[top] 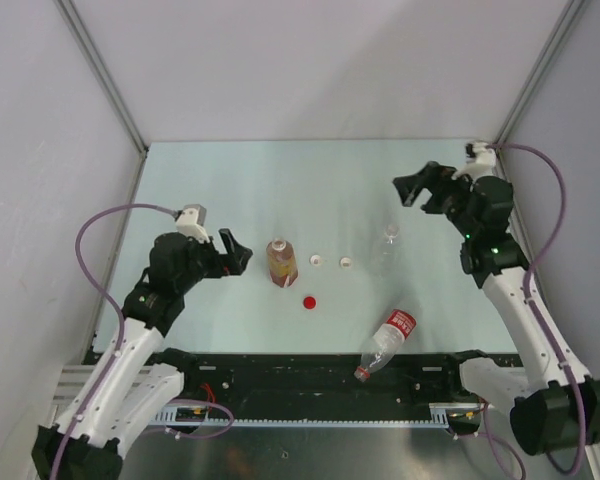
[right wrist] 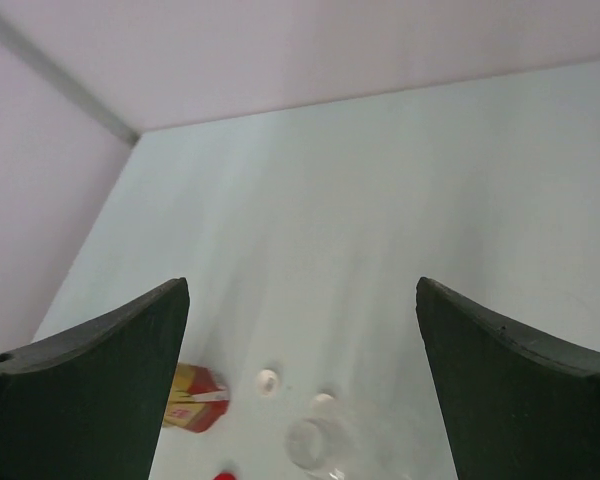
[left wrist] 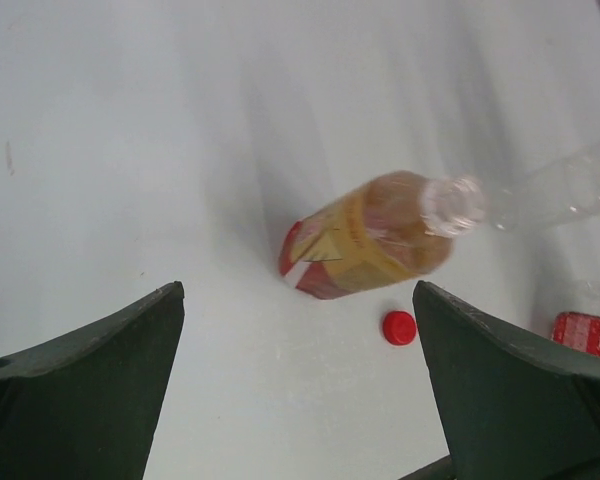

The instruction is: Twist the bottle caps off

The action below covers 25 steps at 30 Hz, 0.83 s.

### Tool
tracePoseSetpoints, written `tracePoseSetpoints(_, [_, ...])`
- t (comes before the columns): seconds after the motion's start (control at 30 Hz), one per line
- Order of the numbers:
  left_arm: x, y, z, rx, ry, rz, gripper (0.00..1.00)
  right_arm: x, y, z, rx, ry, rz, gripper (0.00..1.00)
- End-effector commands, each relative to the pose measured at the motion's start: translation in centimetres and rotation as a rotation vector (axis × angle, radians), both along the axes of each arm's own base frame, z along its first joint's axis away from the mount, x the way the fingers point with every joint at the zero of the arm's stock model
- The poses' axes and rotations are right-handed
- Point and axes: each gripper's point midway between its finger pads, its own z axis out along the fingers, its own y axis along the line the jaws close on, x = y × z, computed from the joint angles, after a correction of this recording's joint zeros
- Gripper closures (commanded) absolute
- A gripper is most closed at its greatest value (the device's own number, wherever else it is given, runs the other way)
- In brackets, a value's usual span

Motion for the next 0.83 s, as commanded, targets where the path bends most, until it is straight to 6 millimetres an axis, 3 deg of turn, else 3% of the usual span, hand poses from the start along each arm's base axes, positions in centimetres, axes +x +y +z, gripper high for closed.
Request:
tracePoseSetpoints(0.0, [0.4,1.0,-1.8,-0.083,0.136,-0.001,0.01,-1.1,-5.8,-2.7,0.010,0.110,-0.189,0.01])
tracePoseSetpoints(0.1, [1.1,2.3,-2.5,-0.084,0.176,0.048,0.01,-1.9,-9.0,-3.9,0.015,0.144,-0.281,0.01])
tracePoseSetpoints(0.17, [1.7,3.0,-2.6,-0.072,0.180,0.089,0.01,-2.4,-9.9,-4.5,0.021,0.160,-0.311,0.01])
tracePoseSetpoints(0.4, [3.1,5.1,-1.1,-0.014,0.132,0.198,0.01,-2.9,-10.0,-7.0,0.051,0.206,-0.325,0.01])
tracePoseSetpoints(0.63, [3.3,6.9,1.3,0.020,0.036,0.282,0.01,-2.3,-9.9,-8.1,0.049,0.234,-0.316,0.01])
tracePoseSetpoints(0.8, [3.2,8.3,3.8,0.045,-0.054,0.348,0.01,-2.2,-11.6,-9.9,-0.004,0.235,-0.400,0.01])
